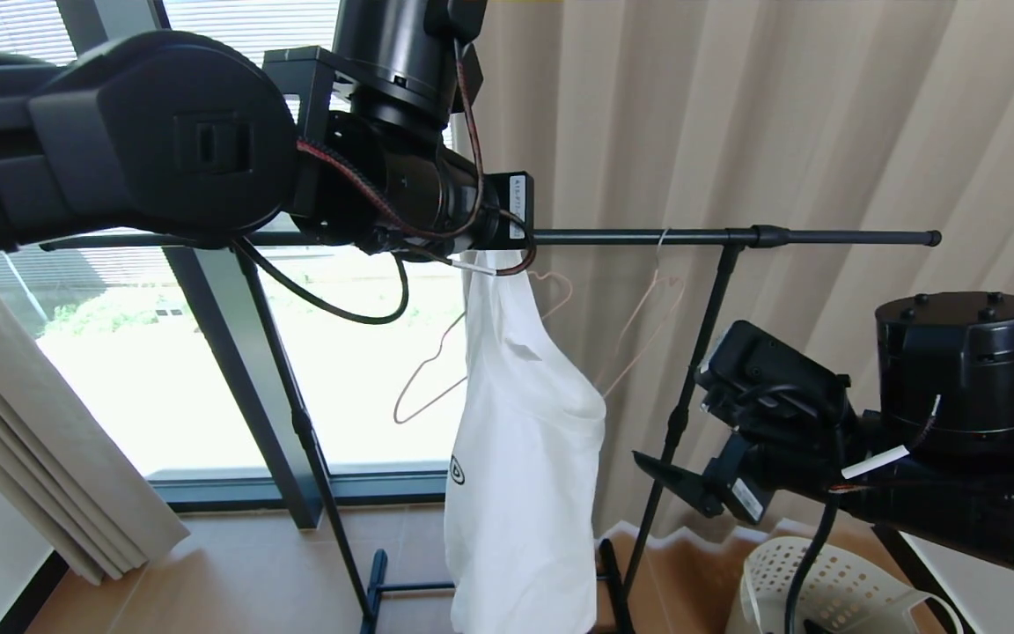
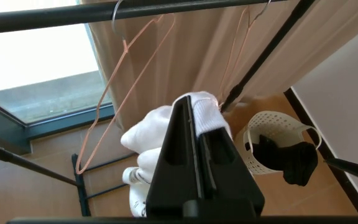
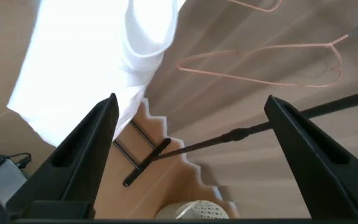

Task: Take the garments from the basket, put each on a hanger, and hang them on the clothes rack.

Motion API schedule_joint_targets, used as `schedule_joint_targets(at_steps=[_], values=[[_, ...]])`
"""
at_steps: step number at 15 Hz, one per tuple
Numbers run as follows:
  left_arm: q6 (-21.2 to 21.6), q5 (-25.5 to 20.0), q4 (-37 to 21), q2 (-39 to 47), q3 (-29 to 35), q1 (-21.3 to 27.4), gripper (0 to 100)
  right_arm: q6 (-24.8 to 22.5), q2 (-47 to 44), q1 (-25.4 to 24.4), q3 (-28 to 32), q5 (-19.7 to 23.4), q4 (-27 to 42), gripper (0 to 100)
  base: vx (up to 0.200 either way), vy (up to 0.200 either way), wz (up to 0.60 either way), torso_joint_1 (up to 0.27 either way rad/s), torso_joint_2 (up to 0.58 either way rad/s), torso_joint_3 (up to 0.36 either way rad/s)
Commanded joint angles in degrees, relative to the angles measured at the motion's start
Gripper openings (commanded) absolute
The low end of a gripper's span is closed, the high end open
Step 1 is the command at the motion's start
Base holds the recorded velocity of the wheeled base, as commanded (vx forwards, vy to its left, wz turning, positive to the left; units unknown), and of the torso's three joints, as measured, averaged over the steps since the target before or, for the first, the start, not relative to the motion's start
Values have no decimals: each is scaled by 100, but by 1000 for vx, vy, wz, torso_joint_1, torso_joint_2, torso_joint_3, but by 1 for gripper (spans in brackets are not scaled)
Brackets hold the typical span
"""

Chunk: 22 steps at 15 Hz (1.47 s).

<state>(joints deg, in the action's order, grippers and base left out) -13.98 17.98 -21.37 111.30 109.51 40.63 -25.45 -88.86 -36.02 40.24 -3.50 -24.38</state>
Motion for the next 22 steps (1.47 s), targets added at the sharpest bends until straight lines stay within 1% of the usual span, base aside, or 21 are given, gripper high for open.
schedule_joint_targets(at_steps=[1,2,3,4,5,6,10,12,14,16,18,19,20,21,22], values=[[1,4,1,32,18,15,0,49,-132,-1,-25,218,-243,100,0,0,0,0,0,0],[1,4,-8,23,0,15,0,445,-299,-28,-16,350,-656,100,0,0,0,0,0,0],[1,4,-8,15,0,50,0,779,-439,-45,36,350,-867,100,0,0,0,0,0,0],[1,4,-8,15,0,50,0,779,-439,-45,36,350,-867,100,0,0,0,0,0,0],[1,4,-8,6,0,103,0,1042,-668,-186,151,332,-1139,100,0,0,0,0,0,0],[10,-5,-8,-3,-8,164,0,1148,-826,-195,195,324,-1244,100,0,0,0,0,0,0],[71,-75,-16,-56,-17,182,0,1166,-888,-177,203,403,-1306,100,0,0,0,0,0,0],[71,-146,-25,-65,-17,182,0,1227,-1099,-168,309,394,-1315,100,0,0,0,0,0,0],[106,-234,-25,-117,-26,191,0,1394,-1204,-63,432,394,-1315,100,0,0,0,0,0,0],[159,-357,-34,-144,-44,191,0,1420,-1257,148,520,403,-1315,100,0,0,0,0,0,0],[194,-374,-34,-144,-44,191,0,1420,-1213,236,529,429,-1315,100,0,0,0,0,0,0],[229,-374,-34,-135,-44,191,0,1420,-1204,245,529,508,-1315,100,0,0,0,0,0,0],[308,-436,-34,-135,-44,191,0,1420,-1160,298,502,701,-1315,100,0,0,0,0,0,0],[352,-506,-34,-135,-44,191,0,1420,-1169,315,493,772,-1315,100,0,0,0,0,0,0],[475,-735,-34,-152,-44,182,0,1429,-1178,386,476,1044,-1315,100,0,0,0,0,0,0]])
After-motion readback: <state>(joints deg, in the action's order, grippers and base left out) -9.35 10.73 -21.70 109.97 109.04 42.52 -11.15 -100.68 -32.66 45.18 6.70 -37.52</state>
